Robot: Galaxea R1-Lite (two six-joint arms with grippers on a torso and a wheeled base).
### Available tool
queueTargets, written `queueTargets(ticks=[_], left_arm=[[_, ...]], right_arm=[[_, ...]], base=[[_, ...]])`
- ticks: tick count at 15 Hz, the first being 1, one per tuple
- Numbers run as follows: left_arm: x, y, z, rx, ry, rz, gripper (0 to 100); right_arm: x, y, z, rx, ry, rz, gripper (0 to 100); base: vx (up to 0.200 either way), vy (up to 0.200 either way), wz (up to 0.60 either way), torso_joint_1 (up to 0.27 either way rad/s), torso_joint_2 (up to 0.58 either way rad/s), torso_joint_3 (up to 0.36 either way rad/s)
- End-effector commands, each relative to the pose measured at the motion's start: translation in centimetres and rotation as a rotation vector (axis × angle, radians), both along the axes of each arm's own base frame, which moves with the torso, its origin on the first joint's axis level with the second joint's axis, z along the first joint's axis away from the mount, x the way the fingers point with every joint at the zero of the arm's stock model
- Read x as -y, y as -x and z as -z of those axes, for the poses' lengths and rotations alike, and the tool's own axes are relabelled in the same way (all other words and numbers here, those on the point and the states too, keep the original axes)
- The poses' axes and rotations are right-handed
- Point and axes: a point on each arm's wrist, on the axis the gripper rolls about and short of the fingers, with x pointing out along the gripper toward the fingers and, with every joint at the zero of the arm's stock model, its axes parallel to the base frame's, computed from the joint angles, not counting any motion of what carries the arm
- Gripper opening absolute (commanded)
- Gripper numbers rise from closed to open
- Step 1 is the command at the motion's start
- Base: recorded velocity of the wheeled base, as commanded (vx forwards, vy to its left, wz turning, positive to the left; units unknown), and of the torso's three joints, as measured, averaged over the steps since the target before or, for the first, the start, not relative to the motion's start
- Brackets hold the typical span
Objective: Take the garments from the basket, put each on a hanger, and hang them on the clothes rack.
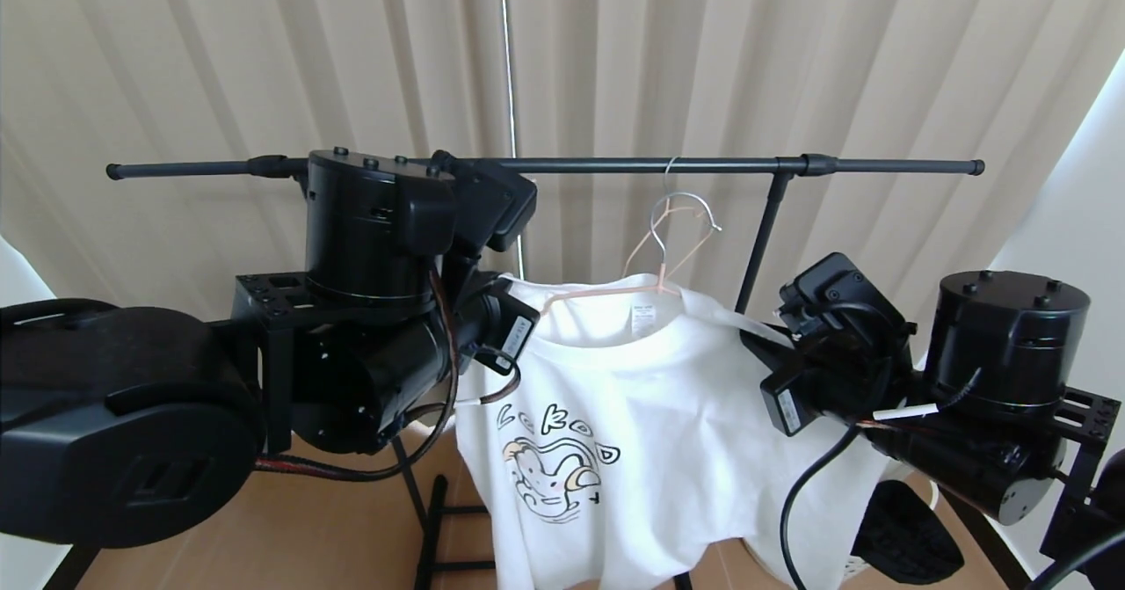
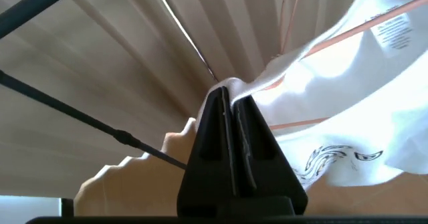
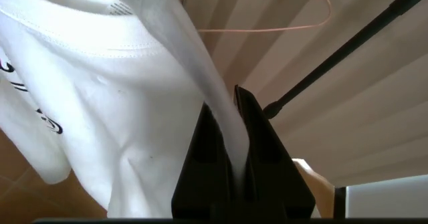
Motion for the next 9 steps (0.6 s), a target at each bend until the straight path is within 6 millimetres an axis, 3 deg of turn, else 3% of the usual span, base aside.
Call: queueTargets(ticks=[1, 9], left_arm=[[0.8, 0.6, -0.3, 0.005, 0.006, 0.032, 0], [3.4, 1.2, -1.3, -0.001, 0.056, 0.085, 0]], right_arm=[[-0.6, -0.4, 0.7, -0.013, 0.006, -0.009, 0], [-2.7, -1.0, 3.0, -0.021, -0.050, -0.028, 0]], base=[[0.000, 0.000, 0.00, 0.000, 0.00, 0.000], [0.000, 0.000, 0.00, 0.000, 0.00, 0.000]])
